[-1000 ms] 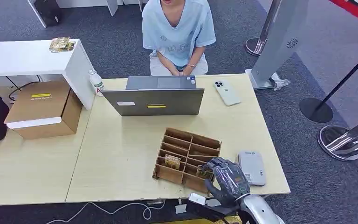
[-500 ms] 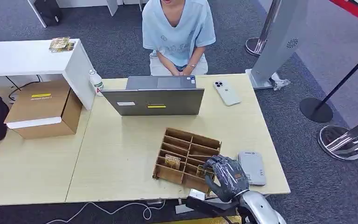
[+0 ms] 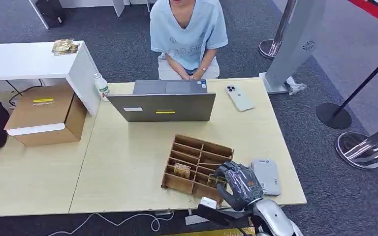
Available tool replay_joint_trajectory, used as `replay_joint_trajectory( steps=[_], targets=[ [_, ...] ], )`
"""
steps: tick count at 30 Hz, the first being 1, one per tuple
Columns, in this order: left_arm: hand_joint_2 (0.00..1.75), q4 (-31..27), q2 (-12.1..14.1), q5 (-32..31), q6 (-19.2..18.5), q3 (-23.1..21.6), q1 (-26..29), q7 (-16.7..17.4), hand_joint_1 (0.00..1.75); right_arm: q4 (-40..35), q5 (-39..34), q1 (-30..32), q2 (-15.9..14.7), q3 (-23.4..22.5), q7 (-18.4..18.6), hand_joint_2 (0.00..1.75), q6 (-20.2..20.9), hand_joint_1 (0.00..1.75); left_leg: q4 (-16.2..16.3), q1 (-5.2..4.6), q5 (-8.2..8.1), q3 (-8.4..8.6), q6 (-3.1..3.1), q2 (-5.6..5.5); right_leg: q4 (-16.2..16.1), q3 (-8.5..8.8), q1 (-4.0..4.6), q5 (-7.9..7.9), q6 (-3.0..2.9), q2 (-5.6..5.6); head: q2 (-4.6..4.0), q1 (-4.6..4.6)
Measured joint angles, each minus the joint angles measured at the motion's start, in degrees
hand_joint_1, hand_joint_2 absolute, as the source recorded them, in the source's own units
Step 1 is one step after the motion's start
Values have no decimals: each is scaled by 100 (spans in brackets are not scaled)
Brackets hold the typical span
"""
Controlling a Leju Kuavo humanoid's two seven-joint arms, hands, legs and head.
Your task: Pass the card to the sensor for recognition and then transmit it.
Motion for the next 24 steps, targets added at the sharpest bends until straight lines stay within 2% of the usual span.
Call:
replay_joint_trajectory(
  steps=[2, 9, 12, 17, 23, 24],
  targets=[
    [0, 0, 0, 0, 6, 0, 0, 0, 0, 4, -11, 0, 0, -4, 0, 175, -13, 99, 0, 0, 0, 0, 0, 0, 0, -1, 0, 0, 0, 0, 0, 0],
    [0, 0, 13, 0, 65, 0, 4, -37, 0, 7, -50, 2, -2, -6, 0, 175, -50, 91, 0, 0, 0, -1, 0, 0, 0, -1, 0, 0, 0, 0, 0, 0],
    [0, 0, 13, 0, 81, 0, 4, -37, 0, 13, -66, 2, -2, -7, 4, 175, -59, 99, 0, 0, 0, -2, 0, 0, 0, -2, 0, 0, 0, 0, 0, 0],
    [0, 0, 13, 0, 83, 0, 5, -37, 0, 74, -109, 0, -2, -9, 26, 175, -68, 91, 0, 0, 0, -3, 0, 0, 0, -3, 0, 0, 0, 0, 0, 0],
    [0, 0, 13, 0, 85, 0, 6, -37, 0, 118, -109, -1, -2, -9, 26, 175, -74, 91, 0, 0, 0, -3, 0, 0, 0, -3, 0, 0, 0, 0, 0, 0],
    [0, 0, 13, 0, 85, 0, 6, -37, 0, 125, -109, -2, -2, -11, 26, 175, -74, 96, 0, 0, 0, -3, 0, 0, 0, -3, 0, 0, 0, 0, 0, 0]
  ],
)
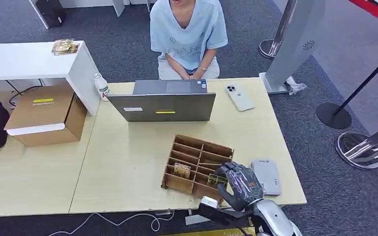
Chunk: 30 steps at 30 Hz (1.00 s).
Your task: Pass the card to the sensor for recognition and then transmit it.
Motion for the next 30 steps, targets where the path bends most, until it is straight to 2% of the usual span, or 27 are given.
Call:
replay_joint_trajectory(
  steps=[8, 9, 10, 11, 12, 30],
  targets=[
    [0, 0, 0, 0, 0, 0, 1, 0, 0, 20, -2, -26, 0, 0, 0, 175, 0, 99, 0, 0, 0, -1, 0, 0, 0, -1, 0, 0, 0, 0, 0, 0],
    [0, 0, 0, 0, 0, 0, 1, 0, 0, 20, 0, -27, 0, 0, 0, 175, 0, 106, 0, 0, 0, -1, 0, 0, 0, -1, 0, 0, 0, 0, 0, 0],
    [0, 0, 0, 0, 2, 0, 2, 0, 0, 20, -2, -27, 0, 0, 0, 175, 0, 106, 0, 0, 0, -1, 0, 0, 0, -1, 0, 0, 0, 0, 0, 0],
    [0, 0, 0, 0, 2, 0, 2, 0, 0, 20, -2, -27, 0, 0, 0, 175, -2, 122, 0, 0, 0, -1, 0, 0, 0, -1, 0, 0, 0, 0, 0, 0],
    [0, 0, 0, 0, 0, 0, 2, 0, 0, 20, -2, -29, 0, 0, 0, 175, -2, 129, 0, 0, 0, -1, 0, 0, 0, -1, 0, 0, 0, 0, 0, 0],
    [0, 0, 2, 0, 4, 0, 25, -7, 0, 20, -225, -46, 0, -15, -41, 175, -20, 154, 0, 0, 0, -2, 0, -1, 0, -2, 0, 0, 0, -1, 0, 0]
  ],
)
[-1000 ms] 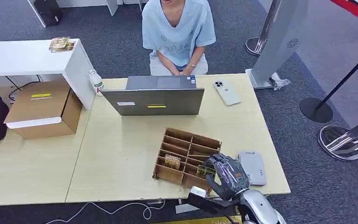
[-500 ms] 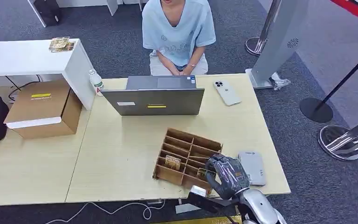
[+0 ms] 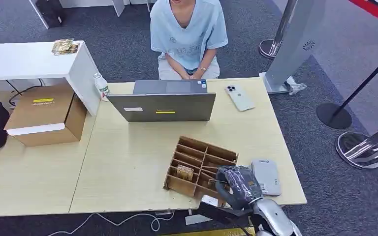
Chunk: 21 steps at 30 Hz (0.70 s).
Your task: Pass the card to the sensor for recognition and then transmit it.
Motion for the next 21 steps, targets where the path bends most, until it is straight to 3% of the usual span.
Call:
replay_joint_trajectory(
  steps=[5, 15, 21],
  targets=[
    [0, 0, 0, 0, 2, 0, 1, -13, 0, 0, -285, -1, -11, -33, -96, 175, 2, 152, 0, 0, 0, 0, 0, 1, 0, 0, 0, 0, 0, 1, 0, 0],
    [0, 0, 2, 0, 17, 0, 3, -44, 0, 0, -803, 0, -35, -166, -306, 175, -7, 168, 0, 0, 0, 0, 0, 1, 0, -1, 0, 0, 0, 1, 0, 0],
    [0, 0, 2, 0, 33, 0, 6, -44, 0, -7, -914, -1, -35, -238, -328, 175, -18, 159, 0, 0, 0, 0, 0, 1, 0, -1, 0, 0, 0, 1, 0, 0]
  ],
)
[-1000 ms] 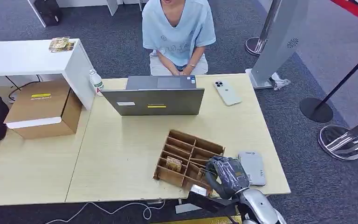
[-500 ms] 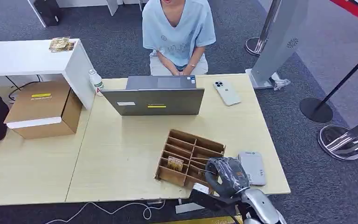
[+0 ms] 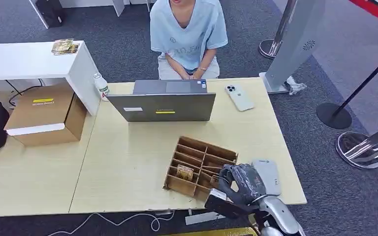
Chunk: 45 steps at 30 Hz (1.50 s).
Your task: Pass the card to the sensor for recognition and then transmit it.
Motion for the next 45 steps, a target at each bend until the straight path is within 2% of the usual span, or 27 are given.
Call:
replay_joint_trajectory(
  steps=[2, 4, 7, 16, 19, 22, 26, 29, 33, 37, 43, 45],
  targets=[
    [0, 0, -2, 0, 0, 0, 0, 0, 0, -28, -124, 2, 0, -22, -59, 175, 0, 162, 0, 0, 0, 0, 0, 0, 0, 0, 0, 0, 0, 0, 0, 0],
    [0, 0, 0, 0, 0, 0, 0, -2, 0, -77, -379, 3, -7, -59, -184, 175, 4, 155, 0, 0, 0, 0, 0, 0, 0, 0, 0, 0, 0, 0, 0, 0],
    [0, 0, 0, 0, 13, 0, 1, -15, 0, -166, -753, 6, -17, -129, -336, 175, 28, 155, 0, 0, 0, 0, 0, 0, 0, 0, 0, 0, 0, 0, 0, 0],
    [0, 0, 0, 0, 35, 0, 3, -17, 0, -457, -1574, 6, -83, -433, -658, 175, 179, 164, 0, 0, 0, 0, 0, 0, 0, 0, 0, 0, 0, 0, 0, 0],
    [0, 0, 0, 0, 61, 0, 3, -20, 0, -533, -1952, 0, -107, -544, -842, 175, 311, 162, 0, 0, 0, -1, 0, 0, 0, 0, 0, 0, 0, 0, 0, 0],
    [0, 0, 0, 0, 70, 0, 3, -33, 0, -581, -2262, -26, -122, -638, -1014, 175, 420, 175, 0, 0, 0, -1, 0, 0, 0, 0, 0, 0, 0, 0, 0, 0],
    [0, 0, 0, 0, 85, 0, 3, -50, 0, -647, -2463, -150, -151, -712, -1383, 175, 437, 175, 0, 0, 0, -1, 0, 0, 0, 0, 0, 0, 0, 1, 0, 0],
    [0, 0, -2, 0, 98, 0, 2, -66, 0, -671, -2384, -336, -155, -721, -1552, 175, 336, 175, 0, 0, 1, -1, 0, 2, 0, 0, 0, 1, 0, 1, 0, 0],
    [0, 0, -4, 0, 127, -20, -1, -85, 0, -662, -1809, -752, -155, -656, -1668, 175, -206, 175, 0, 0, 2, -2, 0, 5, 1, 0, 0, 2, -1, 4, 0, 0],
    [0, 0, -9, 0, 162, -74, -14, -133, 0, -595, -1227, -1296, -155, -431, -1650, 175, -723, 175, 1, 0, 3, 0, 0, 5, 2, 0, 0, 2, -1, 4, 0, 0],
    [0, 0, -13, 0, 186, -181, -38, -175, 0, -290, -915, -2177, -155, -78, -1573, 175, -1071, 175, 1, 0, 7, -5, 0, 6, 4, -2, 0, 3, -2, 4, 0, -2],
    [0, 0, -17, 0, 195, -201, -43, -208, 0, -90, -687, -2560, -153, 65, -1419, 175, -1197, 175, 1, 0, 7, -7, 0, 6, 4, -2, 0, 5, -1, 4, 0, -2]
  ],
)
